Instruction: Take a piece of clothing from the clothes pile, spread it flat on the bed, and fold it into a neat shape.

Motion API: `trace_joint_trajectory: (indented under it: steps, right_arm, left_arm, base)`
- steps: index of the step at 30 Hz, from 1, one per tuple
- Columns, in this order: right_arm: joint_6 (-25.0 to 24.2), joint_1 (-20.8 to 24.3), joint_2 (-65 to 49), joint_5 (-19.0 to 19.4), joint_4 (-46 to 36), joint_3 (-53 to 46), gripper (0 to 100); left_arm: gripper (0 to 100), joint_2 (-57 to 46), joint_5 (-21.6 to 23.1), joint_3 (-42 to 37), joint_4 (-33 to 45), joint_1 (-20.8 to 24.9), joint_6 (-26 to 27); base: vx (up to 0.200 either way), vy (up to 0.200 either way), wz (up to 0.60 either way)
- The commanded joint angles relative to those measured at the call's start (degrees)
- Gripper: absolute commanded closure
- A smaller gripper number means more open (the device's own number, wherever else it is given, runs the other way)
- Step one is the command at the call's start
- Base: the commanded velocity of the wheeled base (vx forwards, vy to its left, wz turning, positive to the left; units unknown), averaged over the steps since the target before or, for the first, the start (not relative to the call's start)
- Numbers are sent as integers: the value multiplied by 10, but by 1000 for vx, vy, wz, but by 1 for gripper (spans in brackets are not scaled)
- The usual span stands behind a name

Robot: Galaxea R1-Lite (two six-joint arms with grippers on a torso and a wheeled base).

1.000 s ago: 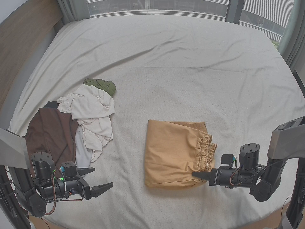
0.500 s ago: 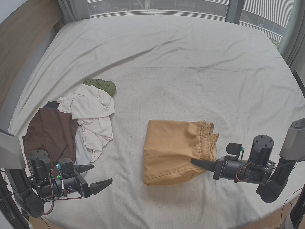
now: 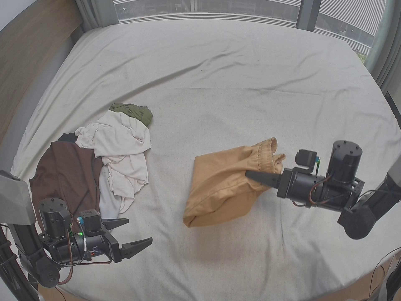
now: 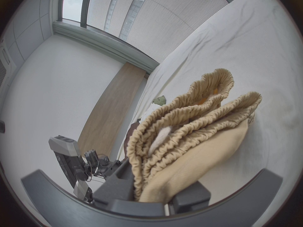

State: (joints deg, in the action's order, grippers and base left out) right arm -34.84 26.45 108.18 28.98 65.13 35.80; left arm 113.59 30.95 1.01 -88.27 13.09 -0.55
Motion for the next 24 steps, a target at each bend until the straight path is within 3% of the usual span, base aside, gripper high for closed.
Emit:
trace_joint_trajectory:
  steps: [1, 10, 24]
  right_arm:
    - [-2, -2, -39, -1, -60, 84, 100]
    - [-1, -10, -29, 1, -210, 262, 100]
    - [-10, -34, 64, 15, -274, 431, 100]
  left_arm:
    - [0, -4, 1, -10, -1, 3, -2]
    - [0, 9, 2, -10, -2, -1, -2]
    - [0, 8, 2, -10, -2, -1, -2]
  base:
    - [0, 0, 0]
    - [0, 0, 0]
    - [0, 0, 0]
